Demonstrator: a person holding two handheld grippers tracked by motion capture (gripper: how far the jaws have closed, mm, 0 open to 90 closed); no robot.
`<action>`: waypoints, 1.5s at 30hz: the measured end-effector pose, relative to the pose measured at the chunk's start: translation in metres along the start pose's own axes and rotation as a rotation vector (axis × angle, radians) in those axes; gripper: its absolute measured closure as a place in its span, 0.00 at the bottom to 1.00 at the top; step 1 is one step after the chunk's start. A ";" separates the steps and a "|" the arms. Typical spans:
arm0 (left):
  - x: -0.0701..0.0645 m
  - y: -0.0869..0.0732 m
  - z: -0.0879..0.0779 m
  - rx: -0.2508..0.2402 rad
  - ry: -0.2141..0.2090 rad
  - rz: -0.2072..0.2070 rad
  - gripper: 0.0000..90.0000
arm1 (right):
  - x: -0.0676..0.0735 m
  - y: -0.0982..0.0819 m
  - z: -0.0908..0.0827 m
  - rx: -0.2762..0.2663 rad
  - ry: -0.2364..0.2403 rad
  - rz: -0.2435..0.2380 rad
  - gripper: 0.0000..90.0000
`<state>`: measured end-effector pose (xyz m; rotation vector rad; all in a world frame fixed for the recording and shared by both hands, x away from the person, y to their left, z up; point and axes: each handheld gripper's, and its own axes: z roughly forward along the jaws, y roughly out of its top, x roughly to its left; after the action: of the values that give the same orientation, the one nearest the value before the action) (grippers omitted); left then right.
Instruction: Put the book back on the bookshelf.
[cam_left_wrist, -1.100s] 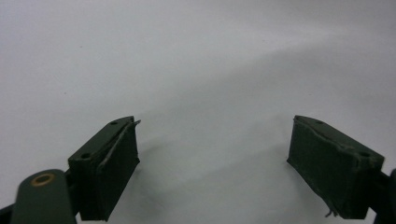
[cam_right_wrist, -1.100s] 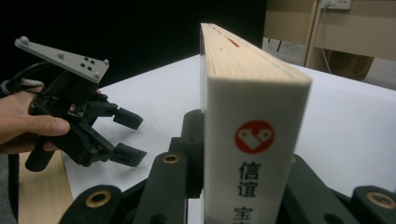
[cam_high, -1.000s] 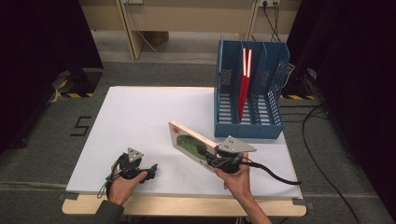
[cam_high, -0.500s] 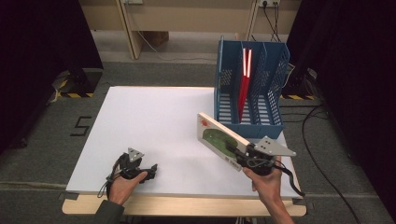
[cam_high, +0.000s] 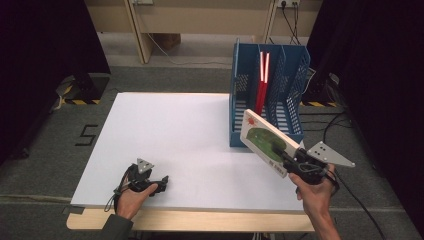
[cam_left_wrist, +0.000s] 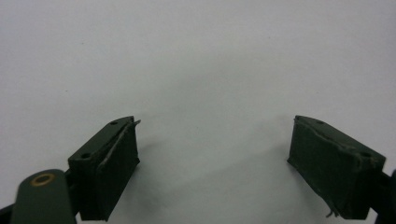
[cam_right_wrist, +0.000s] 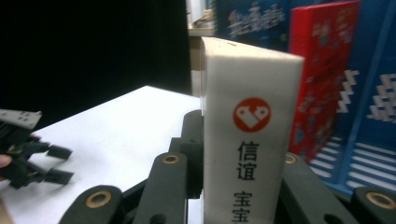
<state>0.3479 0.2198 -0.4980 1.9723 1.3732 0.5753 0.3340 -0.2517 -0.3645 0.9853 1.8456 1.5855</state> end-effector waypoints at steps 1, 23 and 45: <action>0.000 0.000 0.000 -0.001 0.000 -0.001 0.16 | -0.003 0.001 -0.001 -0.008 -0.012 0.007 0.84; 0.000 0.000 0.000 0.001 0.001 -0.004 0.16 | -0.075 0.029 0.001 -0.041 -0.263 0.069 0.84; -0.001 0.000 0.000 -0.005 -0.007 -0.008 0.16 | -0.131 0.045 0.086 0.020 -0.459 0.136 0.84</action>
<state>0.3478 0.2190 -0.4978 1.9620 1.3731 0.5670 0.4886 -0.3008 -0.3462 1.3757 1.5046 1.2774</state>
